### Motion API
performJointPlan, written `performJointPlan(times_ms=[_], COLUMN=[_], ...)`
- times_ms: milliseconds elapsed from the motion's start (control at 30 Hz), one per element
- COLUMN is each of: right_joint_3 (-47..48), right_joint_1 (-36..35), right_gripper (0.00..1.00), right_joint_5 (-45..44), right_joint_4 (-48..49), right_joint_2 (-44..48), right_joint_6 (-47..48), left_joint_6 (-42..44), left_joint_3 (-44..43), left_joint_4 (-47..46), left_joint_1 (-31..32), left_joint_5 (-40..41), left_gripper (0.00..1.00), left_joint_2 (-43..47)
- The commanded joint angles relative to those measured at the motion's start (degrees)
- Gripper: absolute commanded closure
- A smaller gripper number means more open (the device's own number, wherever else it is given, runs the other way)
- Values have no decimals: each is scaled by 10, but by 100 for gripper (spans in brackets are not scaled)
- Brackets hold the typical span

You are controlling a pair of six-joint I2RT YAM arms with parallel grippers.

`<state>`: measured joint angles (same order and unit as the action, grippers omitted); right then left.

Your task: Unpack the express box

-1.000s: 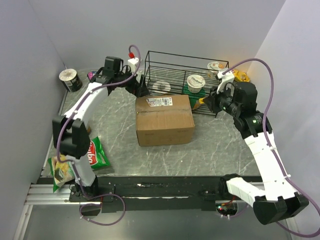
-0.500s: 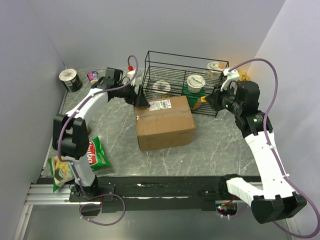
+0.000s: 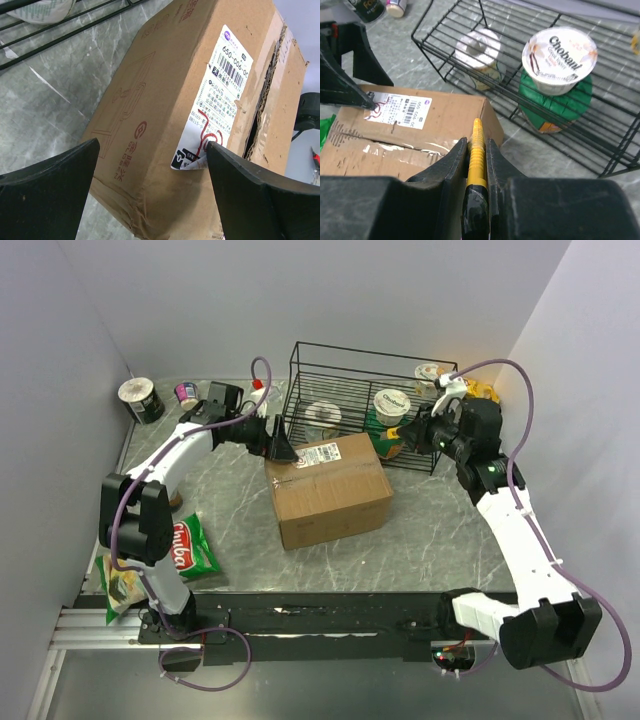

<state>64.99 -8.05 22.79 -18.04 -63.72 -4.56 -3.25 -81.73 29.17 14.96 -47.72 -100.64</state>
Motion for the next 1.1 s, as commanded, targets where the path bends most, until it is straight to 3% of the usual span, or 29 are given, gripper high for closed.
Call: performJointPlan(times_ms=[0,1067], right_joint_3=[-3,2], right_joint_1=[3,1], right_gripper=[100,100], right_joint_5=[9,36], right_joint_4=[34,30], right_joint_2=[-15,-69], right_joint_6=[-11,-12], left_joint_6=[10,-1], left_joint_3=[29,32], left_joint_4=[29,24], left_joint_1=[4,7], left_joint_5=[25,24], left_gripper=[6,6], left_joint_2=[5,-3])
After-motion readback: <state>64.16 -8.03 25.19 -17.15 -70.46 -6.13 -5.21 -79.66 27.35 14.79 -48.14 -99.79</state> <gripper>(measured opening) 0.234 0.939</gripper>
